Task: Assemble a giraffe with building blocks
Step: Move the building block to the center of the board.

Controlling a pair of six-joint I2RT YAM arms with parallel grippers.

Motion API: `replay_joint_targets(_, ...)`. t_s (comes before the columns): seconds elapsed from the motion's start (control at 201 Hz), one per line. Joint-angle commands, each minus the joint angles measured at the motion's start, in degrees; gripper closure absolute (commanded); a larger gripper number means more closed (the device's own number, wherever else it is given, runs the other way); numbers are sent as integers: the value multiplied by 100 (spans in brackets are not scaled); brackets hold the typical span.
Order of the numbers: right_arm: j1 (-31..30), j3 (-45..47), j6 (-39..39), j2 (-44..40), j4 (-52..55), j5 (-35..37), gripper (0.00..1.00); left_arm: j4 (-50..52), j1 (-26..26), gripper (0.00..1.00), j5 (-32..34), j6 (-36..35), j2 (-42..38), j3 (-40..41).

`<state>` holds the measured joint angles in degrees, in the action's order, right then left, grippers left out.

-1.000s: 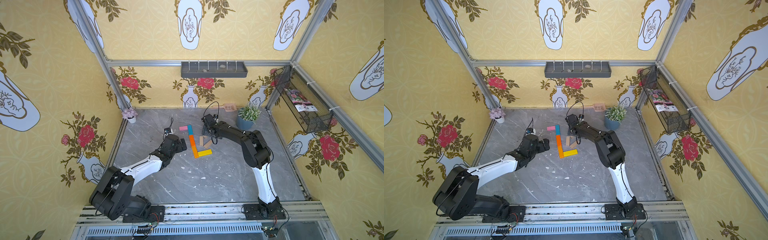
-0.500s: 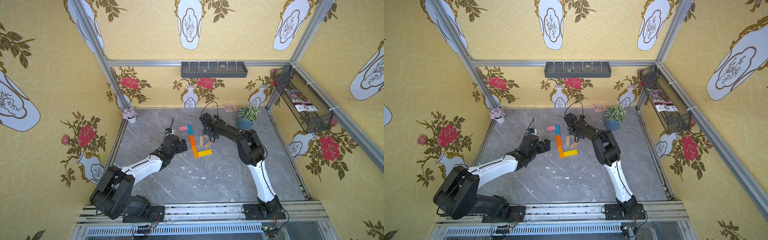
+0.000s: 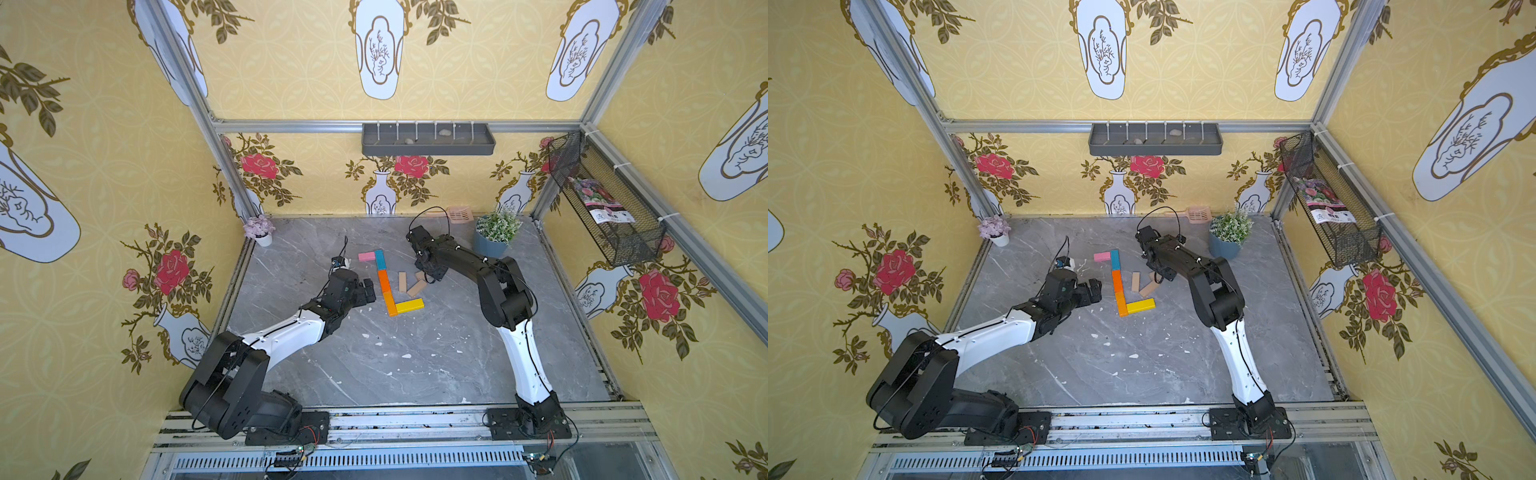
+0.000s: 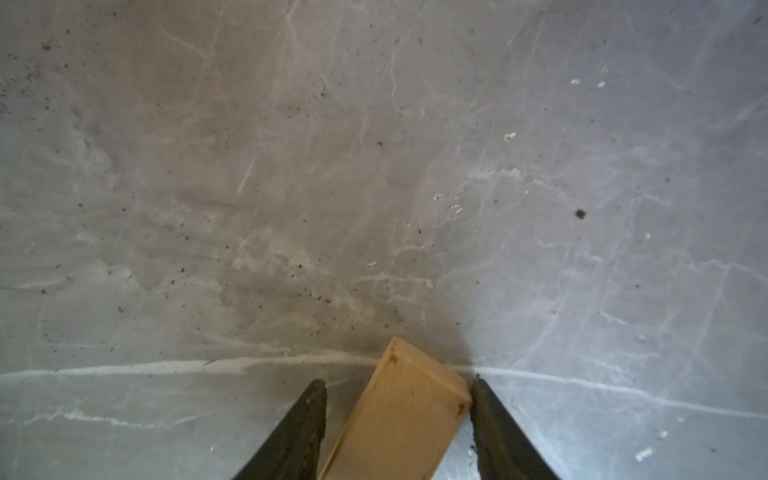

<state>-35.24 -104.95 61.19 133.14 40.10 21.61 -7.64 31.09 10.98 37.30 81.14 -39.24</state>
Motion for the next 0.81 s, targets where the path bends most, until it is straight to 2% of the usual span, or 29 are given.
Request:
replay_joint_targets(0.0,-16,142,236,-125,2,-276,36,-124,-7,1,-69,-60,-1,-20)
replay_joint_targets(0.209,-28,126,622,-176,-64,-443,33,-124,-7,1,-148,-63,42,-45)
replay_joint_targets(0.378,-34,-51,1166,-23,278,-401,44,-124,-7,0,-210,-74,37,-48)
replay_joint_targets(0.508,-20,-44,1419,-37,531,-290,63,-124,-7,1,-233,-74,55,-46)
replay_joint_targets(0.802,215,819,1605,-497,407,-230,64,-119,-7,1,-299,-81,88,-70)
